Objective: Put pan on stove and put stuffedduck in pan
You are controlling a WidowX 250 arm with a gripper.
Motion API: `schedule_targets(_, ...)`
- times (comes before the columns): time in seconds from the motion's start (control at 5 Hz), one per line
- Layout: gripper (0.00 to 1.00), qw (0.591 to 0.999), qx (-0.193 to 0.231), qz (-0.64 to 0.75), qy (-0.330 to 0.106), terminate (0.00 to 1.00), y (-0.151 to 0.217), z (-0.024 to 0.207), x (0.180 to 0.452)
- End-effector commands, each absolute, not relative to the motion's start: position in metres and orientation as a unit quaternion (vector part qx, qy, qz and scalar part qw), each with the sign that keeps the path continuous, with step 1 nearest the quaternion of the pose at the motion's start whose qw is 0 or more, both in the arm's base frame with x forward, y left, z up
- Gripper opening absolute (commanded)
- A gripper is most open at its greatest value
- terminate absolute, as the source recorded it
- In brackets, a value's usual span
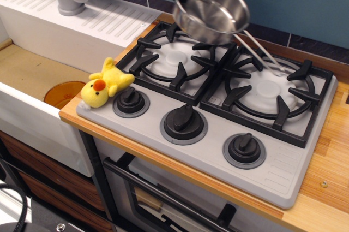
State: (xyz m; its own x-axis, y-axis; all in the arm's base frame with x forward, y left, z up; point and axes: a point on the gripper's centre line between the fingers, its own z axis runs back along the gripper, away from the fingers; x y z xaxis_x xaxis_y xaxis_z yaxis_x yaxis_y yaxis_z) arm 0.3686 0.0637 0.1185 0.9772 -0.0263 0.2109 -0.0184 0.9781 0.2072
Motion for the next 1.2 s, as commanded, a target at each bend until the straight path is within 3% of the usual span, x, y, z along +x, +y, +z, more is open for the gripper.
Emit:
schedule_targets(0.0,0.0,0.983,0.115,0.004,-0.145,0.0,0.098,0.127,0.376)
schedule_targets(0.2,0.0,0.983,0.112,0.009,-0.148,0.0,0.107,0.116,0.373)
schedule_targets(0.4,1.0,0.981,0.115,-0.003,-0.159,0.0,0.11,0.107,0.372)
schedule_targets(1.0,1.0,0.983,0.111,-0.005,-0.143,0.0,0.111,0.117,0.376)
